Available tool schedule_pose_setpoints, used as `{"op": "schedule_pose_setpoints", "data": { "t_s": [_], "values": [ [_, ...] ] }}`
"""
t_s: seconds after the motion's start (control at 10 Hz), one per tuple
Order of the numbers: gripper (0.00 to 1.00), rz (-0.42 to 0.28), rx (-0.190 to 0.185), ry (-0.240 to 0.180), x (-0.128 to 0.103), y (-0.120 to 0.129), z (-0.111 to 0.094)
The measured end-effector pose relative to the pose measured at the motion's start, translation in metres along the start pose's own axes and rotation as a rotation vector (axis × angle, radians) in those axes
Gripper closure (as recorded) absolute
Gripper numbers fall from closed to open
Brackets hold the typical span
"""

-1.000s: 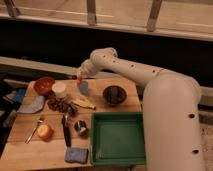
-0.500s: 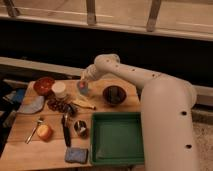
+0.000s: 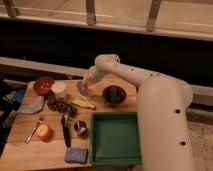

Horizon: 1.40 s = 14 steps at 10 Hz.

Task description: Place pepper in plastic cup

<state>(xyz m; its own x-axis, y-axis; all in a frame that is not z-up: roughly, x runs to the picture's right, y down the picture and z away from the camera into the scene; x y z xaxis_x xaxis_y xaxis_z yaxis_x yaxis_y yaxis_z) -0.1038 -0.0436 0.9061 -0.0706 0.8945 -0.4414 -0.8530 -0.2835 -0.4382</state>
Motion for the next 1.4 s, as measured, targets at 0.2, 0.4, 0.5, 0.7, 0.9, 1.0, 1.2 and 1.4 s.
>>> {"op": "schedule_pose_setpoints", "data": {
  "t_s": [0.2, 0.4, 0.5, 0.7, 0.9, 1.0, 1.2, 1.4],
  "values": [
    [0.64, 0.008, -0.001, 0.019, 0.001, 0.001, 0.006],
    [0.41, 0.001, -0.005, 0.043, 0.000, 0.007, 0.018],
    [0.34, -0.003, -0.010, 0.048, -0.001, 0.011, 0.021],
    [0.20, -0.015, -0.010, 0.050, -0.006, 0.013, 0.025],
    [0.20, -0.030, -0.017, 0.058, -0.007, 0.024, 0.030],
    [0.20, -0.034, -0.011, 0.052, -0.009, 0.022, 0.027],
    [0.20, -0.046, -0.005, 0.032, -0.015, 0.024, 0.018],
    [0.20, -0.069, 0.008, -0.025, -0.027, 0.034, -0.008]
  ]
}}
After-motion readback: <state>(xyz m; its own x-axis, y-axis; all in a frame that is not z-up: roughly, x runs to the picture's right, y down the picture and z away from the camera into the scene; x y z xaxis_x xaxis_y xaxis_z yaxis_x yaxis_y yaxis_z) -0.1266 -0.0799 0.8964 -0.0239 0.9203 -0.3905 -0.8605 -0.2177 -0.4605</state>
